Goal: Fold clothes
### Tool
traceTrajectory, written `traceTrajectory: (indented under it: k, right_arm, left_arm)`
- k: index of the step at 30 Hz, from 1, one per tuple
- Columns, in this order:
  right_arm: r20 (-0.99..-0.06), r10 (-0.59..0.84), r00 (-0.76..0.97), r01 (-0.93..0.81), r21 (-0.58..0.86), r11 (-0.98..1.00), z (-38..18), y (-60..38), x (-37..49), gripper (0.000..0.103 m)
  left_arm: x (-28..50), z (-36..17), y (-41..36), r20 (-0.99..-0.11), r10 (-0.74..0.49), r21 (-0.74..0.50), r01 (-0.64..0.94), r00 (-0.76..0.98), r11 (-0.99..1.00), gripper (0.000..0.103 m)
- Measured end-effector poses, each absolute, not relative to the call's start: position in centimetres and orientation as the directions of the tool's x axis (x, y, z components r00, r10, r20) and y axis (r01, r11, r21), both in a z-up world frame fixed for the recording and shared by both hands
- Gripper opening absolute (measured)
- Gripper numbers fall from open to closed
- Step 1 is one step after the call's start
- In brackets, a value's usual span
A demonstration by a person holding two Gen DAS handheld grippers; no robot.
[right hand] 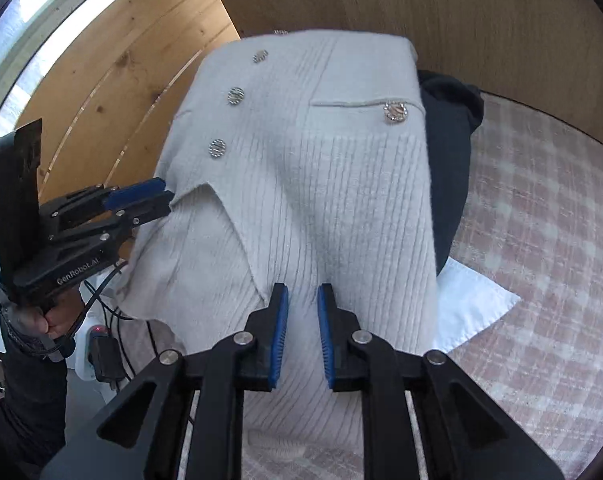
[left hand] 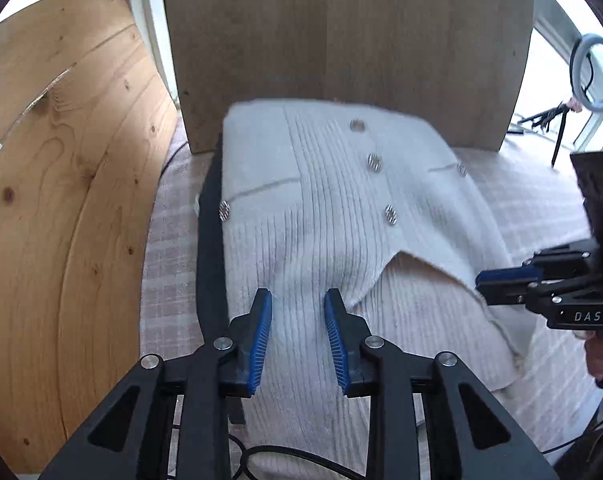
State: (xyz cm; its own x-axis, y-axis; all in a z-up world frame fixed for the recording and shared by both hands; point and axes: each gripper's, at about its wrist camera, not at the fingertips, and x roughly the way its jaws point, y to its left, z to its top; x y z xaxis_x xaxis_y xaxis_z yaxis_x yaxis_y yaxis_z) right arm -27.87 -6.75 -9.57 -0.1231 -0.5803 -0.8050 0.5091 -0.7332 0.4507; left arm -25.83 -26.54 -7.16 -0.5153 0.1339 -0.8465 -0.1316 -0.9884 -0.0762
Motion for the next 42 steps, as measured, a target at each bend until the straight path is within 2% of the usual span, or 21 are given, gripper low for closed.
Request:
traceTrajectory:
  k: [4,7,8,10,12,14,17,19,22,26,27,29,30,34,35,37,38,41,42]
  right_arm:
    - [-0.728,-0.659,-0.191,0.539,0.483,-0.69,-5.5,-7.3,-30.3,0.017]
    - [-0.729,-0.652,-0.208,0.522,0.481,-0.704,-5.9,-8.7,-33.1,0.022]
    - [-0.73,-0.649,-0.213,0.516,0.481,-0.709,-6.0,-9.2,-34.1,0.022]
    - [-0.761,-0.616,-0.204,0.498,0.461,-0.734,-7.3,-10.5,-35.9,0.031]
    - [-0.809,-0.567,-0.153,0.495,0.434,-0.753,-9.4,-12.1,-36.2,0.031]
    - [-0.801,-0.574,-0.172,0.505,0.428,-0.749,-8.7,-11.8,-35.5,0.031]
    - [-0.739,-0.652,-0.17,0.495,0.508,-0.705,-6.3,-9.4,-33.5,0.031]
    - [-0.724,-0.665,-0.181,0.511,0.509,-0.693,-5.1,-7.9,-31.0,0.04]
    - [-0.726,-0.663,-0.184,0.523,0.499,-0.691,-5.0,-6.4,-26.9,0.05]
    - [-0.77,-0.623,-0.136,0.511,0.484,-0.71,-7.7,-5.3,-21.8,0.05]
    - [-0.795,-0.594,-0.124,0.504,0.465,-0.728,-8.5,-5.0,-21.0,0.05]
    - [-0.844,-0.527,-0.103,0.492,0.417,-0.764,-10.0,-4.5,-19.6,0.05]
    - [-0.845,-0.523,-0.111,0.494,0.409,-0.767,-9.5,-4.0,-19.1,0.05]
    - [-0.794,-0.574,-0.202,0.505,0.418,-0.755,-5.2,-1.6,-17.0,0.05]
    - [-0.783,-0.574,-0.239,0.501,0.406,-0.764,-4.3,-1.0,-16.4,0.051]
    - [-0.771,-0.56,-0.303,0.489,0.379,-0.786,-3.0,0.0,-15.0,0.065]
    - [-0.77,-0.549,-0.325,0.482,0.365,-0.797,-2.7,0.4,-14.3,0.068]
    - [-0.771,-0.513,-0.378,0.46,0.325,-0.826,-2.2,1.3,-12.3,0.07]
    - [-0.781,-0.497,-0.378,0.445,0.317,-0.838,-2.6,1.5,-11.9,0.07]
  left_arm:
    - [-28.8,-4.4,-27.1,-0.814,0.149,-0.103,-0.113,-0.561,-0.988,0.025]
    - [-31.3,-5.5,-26.2,-0.835,0.192,-0.134,-0.148,-0.516,-0.98,0.026]
    - [-32.0,-6.6,-25.7,-0.851,0.164,-0.101,-0.152,-0.498,-0.983,0.029]
    - [-33.1,-9.4,-24.6,-0.876,0.069,0.013,-0.168,-0.477,-0.986,0.034]
    - [-32.8,-9.9,-24.7,-0.862,0.074,0.013,-0.169,-0.502,-0.986,0.035]
    - [-31.8,-8.2,-25.7,-0.862,0.101,-0.038,-0.135,-0.497,-0.99,0.035]
    - [-29.1,-5.2,-26.8,-0.834,0.133,-0.081,-0.119,-0.536,-0.99,0.035]
    - [-26.4,-4.0,-27.2,-0.818,0.144,-0.091,-0.121,-0.558,-0.988,0.035]
    - [-23.0,-4.5,-27.2,-0.827,0.174,-0.13,-0.12,-0.534,-0.984,0.036]
    - [-19.9,-8.6,-26.7,-0.864,0.186,-0.162,-0.092,-0.468,-0.983,0.036]
    - [-19.2,-9.7,-26.5,-0.875,0.174,-0.153,-0.082,-0.451,-0.985,0.039]
    - [-18.5,-11.2,-26.0,-0.899,-0.012,0.042,-0.058,-0.438,-0.997,0.039]
    - [-18.1,-11.2,-26.0,-0.896,-0.053,0.084,-0.052,-0.441,-0.995,0.039]
    - [-16.0,-7.3,-26.9,-0.862,0.019,-0.016,-0.01,-0.507,-1.0,0.038]
    - [-15.3,-6.3,-26.8,-0.85,0.013,-0.015,-0.001,-0.527,-1.0,0.04]
    - [-13.9,-5.0,-26.4,-0.834,0.022,-0.03,0.005,-0.551,-1.0,0.045]
    - [-13.3,-4.7,-26.0,-0.831,0.03,-0.043,0.011,-0.555,-0.999,0.05]
    - [-11.2,-4.5,-24.8,-0.826,0.02,-0.054,0.044,-0.563,-0.998,0.066]
    - [-10.7,-4.6,-24.5,-0.826,0.015,-0.057,0.057,-0.563,-0.997,0.068]
